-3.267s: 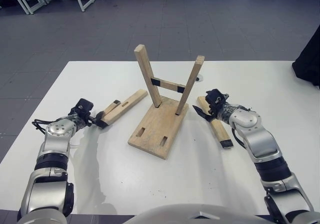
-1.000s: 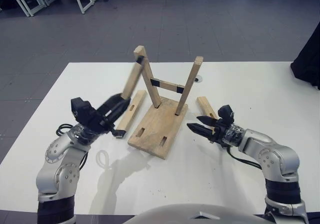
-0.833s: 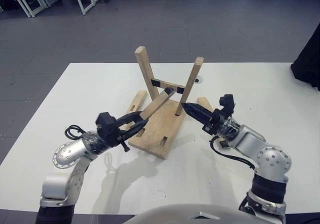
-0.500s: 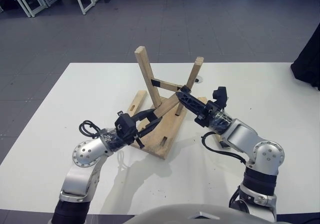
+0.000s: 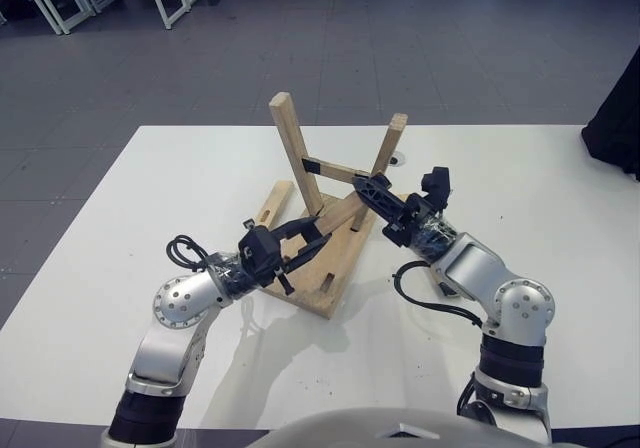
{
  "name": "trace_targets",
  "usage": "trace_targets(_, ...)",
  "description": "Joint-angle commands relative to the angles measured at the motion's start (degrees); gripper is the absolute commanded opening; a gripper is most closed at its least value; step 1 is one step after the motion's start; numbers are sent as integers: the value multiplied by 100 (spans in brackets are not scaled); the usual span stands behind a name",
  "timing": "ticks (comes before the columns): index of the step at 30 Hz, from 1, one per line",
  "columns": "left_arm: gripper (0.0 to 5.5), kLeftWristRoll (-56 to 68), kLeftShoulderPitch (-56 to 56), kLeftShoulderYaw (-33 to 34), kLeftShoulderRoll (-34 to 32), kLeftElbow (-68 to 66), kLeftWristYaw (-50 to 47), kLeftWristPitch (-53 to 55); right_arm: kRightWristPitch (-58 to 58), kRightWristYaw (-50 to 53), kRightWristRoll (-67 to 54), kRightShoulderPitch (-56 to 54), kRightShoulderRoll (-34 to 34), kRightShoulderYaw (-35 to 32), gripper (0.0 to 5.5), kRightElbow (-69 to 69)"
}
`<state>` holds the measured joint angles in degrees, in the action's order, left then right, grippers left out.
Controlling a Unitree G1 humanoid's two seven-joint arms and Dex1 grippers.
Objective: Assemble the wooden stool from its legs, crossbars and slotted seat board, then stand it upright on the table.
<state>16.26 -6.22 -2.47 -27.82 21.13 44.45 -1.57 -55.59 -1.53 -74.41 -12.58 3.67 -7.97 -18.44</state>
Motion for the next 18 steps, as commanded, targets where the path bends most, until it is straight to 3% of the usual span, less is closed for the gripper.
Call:
trace_targets(1,132,14,74,41,-113,-103,22,92,114,-22,-106,-37,-20,120,40,-65)
trace_targets(6,132,-113,77,-33,-89,-150,-190,375,318,-77,-28,-46,-56,157,40,-118)
trace_targets(7,170,-98,122,-13,-83,-182,-249,493,392,-91,29,-35,-65,158,40,-161)
trace_targets(12,255,-100,192,39,-27,-137,-477,765,996,-301,382,8,-184,47,40,-381)
trace_targets(15,277,-186,54,156,10,-85,-756,787,1128,-884,496,229,-683,96,40,-1120)
trace_targets(18,277,-270,-69,329,182,10,-1209,831,861,-1398,702,598,-1627,-71,40,-980)
